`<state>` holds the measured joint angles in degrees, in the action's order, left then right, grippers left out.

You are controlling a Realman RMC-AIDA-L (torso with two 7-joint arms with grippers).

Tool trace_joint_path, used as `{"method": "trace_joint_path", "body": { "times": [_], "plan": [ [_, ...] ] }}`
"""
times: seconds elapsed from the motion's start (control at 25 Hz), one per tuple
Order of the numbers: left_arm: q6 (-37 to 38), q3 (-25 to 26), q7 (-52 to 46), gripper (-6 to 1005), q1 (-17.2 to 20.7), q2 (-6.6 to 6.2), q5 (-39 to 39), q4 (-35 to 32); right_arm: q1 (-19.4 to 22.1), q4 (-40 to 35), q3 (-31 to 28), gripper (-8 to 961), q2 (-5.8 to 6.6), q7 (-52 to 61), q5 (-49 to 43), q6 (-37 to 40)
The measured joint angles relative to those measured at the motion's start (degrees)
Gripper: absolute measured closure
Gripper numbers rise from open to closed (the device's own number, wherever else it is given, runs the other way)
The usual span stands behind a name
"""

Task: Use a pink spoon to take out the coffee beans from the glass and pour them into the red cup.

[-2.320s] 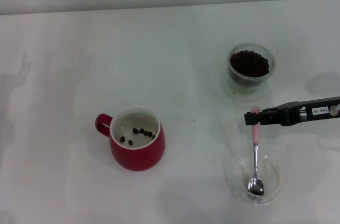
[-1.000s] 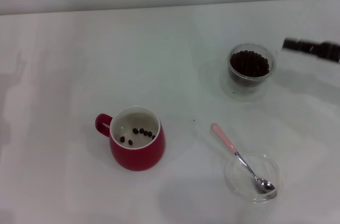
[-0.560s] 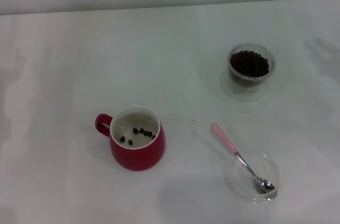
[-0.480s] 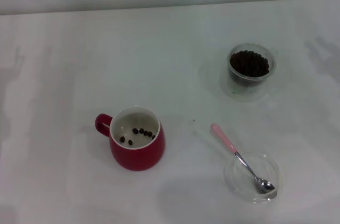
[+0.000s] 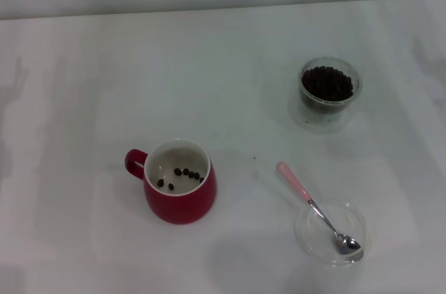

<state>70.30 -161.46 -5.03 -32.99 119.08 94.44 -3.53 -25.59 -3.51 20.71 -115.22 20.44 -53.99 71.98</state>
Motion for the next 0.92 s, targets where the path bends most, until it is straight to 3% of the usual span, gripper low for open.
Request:
{"method": "trace_joint_path", "body": {
  "times": [0.2,0.92],
  "plan": [
    [-0.93,0.00,-0.03,107,-0.65,-0.07,2.21,0.02,-1.22,0.18,-0.04,76,-0.18,-0.33,2.29,-2.83],
    [-2.63,-0.31,-0.08,107,-1.37,-0.03,2.03,-0.27,-2.83,-0.58,-0.06,76,0.02,-5.56,3.07,-5.03]
  ]
}}
